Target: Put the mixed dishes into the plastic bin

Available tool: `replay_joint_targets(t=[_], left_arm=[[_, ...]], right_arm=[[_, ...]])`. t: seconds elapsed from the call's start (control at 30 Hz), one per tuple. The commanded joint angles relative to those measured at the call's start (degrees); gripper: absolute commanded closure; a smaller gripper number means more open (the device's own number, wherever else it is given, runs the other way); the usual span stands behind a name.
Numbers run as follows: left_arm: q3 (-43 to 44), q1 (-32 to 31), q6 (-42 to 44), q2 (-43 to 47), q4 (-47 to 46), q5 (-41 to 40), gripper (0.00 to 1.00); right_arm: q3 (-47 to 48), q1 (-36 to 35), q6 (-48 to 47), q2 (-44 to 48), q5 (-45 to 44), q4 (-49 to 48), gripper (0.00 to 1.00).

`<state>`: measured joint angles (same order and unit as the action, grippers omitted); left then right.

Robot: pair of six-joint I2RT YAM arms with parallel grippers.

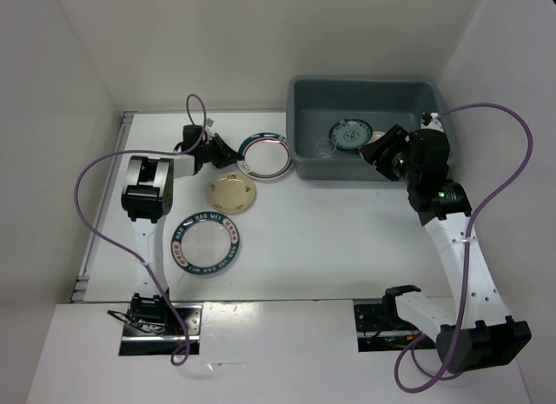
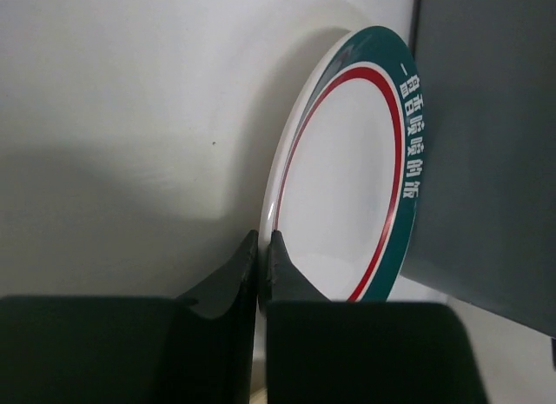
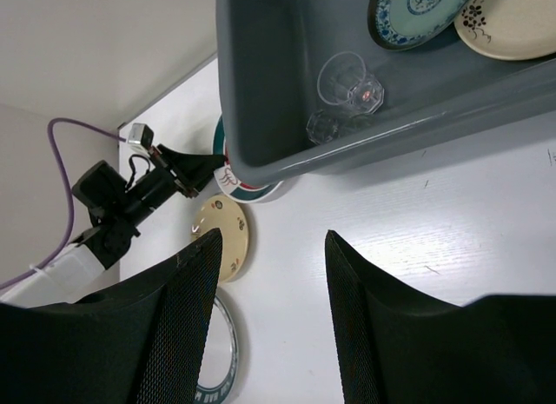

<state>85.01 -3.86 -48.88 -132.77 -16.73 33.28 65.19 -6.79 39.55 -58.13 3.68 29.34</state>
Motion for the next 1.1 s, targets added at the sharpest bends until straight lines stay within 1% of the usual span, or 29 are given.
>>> replay_joint_targets(t=[0.0,0.07,0.1,0.13,0.17,0.2,0.23,0.27,0.3,0.37,0.4,0.47,0.5,0.57,0.6,0.63,0.67,0.73,0.8,0.9,1.07], left_arm=[[-0.73,-1.24,0.98,-0.66,4.15,-2.58,1.0],[-0.02,-0.72,2.2,1.01,6.26,-5.05,1.0],[0.76,-0.71,3.17,3.46,8.71,-6.46,1.0],[0.77,0.16,4.05,4.87,9.78,-9.34,1.0],[0.77,0.95,4.75,6.37,10.48,-10.33,1.0],[0.77,2.96,4.76,9.6,11.1,-10.95,1.0],[0.16,4.11,4.76,11.2,11.11,-11.74,1.0],[0.15,5.34,4.76,12.87,12.06,-12.35,1.0],[-0.37,7.44,4.76,16.02,13.73,-12.88,1.0],[-0.37,8.95,5.29,19.37,14.97,-12.89,1.0],[-0.37,8.96,5.81,22.61,16.45,-12.89,1.0],[-2.39,9.57,5.82,26.23,17.0,-12.02,1.0],[-3.79,9.57,4.51,29.99,17.0,-11.31,1.0],[-7.12,9.57,2.58,33.87,16.2,-9.73,1.0],[-10.53,9.05,1.69,37.46,15.6,-7.9,1.0],[-11.96,9.04,1.16,39.15,15.59,-7.18,1.0],[-13.11,7.04,1.16,40.65,16.63,-6.48,1.0],[-16.0,5.1,1.16,44.25,18.75,-4.11,1.0],[-18.9,2.37,-0.59,47.41,17.97,-0.17,1.0],[-23.83,-1.31,-2.88,50.67,17.35,0.99,1.0],[-25.95,-4.13,-6.13,52.0,14.01,4.68,1.0]], right_arm=[[-0.24,-0.42,0.0,0.21,-0.78,0.8,0.43],[-0.24,-0.42,0.0,0.21,-0.26,0.8,0.43],[-0.24,-0.42,-0.61,0.21,0.44,0.8,0.42],[-0.76,-0.42,-0.61,0.21,0.97,0.8,0.33],[-0.76,-0.42,-1.4,0.21,2.8,0.19,0.29],[-2.07,-0.42,-1.41,0.21,4.13,0.19,0.26],[-2.6,-0.42,-2.88,0.21,5.71,-0.86,0.22],[-3.31,-0.94,-2.9,-0.4,7.2,-1.65,0.2],[-4.53,-0.95,-3.6,-1.19,9.83,-3.4,0.2],[-5.24,-3.3,-4.74,-2.42,10.56,-4.73,0.2],[-5.25,-4.28,-4.75,-3.73,10.56,-5.86,0.2],[-5.25,-5.95,-5.27,-5.15,10.03,-7.27,0.2],[-4.72,-7.26,-5.79,-5.85,10.03,-8.85,0.2],[-3.94,-8.5,-5.8,-7.96,10.03,-10.7,0.21],[-2.88,-9.38,-5.8,-8.75,10.9,-11.58,0.21],[-2.18,-9.39,-5.8,-10.5,12.13,-13.07,0.21],[-1.3,-10.26,-5.8,-11.47,12.75,-13.69,0.21],[1.25,-11.75,-6.33,-13.32,14.24,-14.83,0.21],[3.18,-12.98,-6.33,-15.34,14.25,-16.59,0.21],[4.94,-14.04,-6.85,-17.54,14.25,-17.82,0.21],[4.95,-14.04,-6.85,-18.95,14.25,-19.05,0.23]])
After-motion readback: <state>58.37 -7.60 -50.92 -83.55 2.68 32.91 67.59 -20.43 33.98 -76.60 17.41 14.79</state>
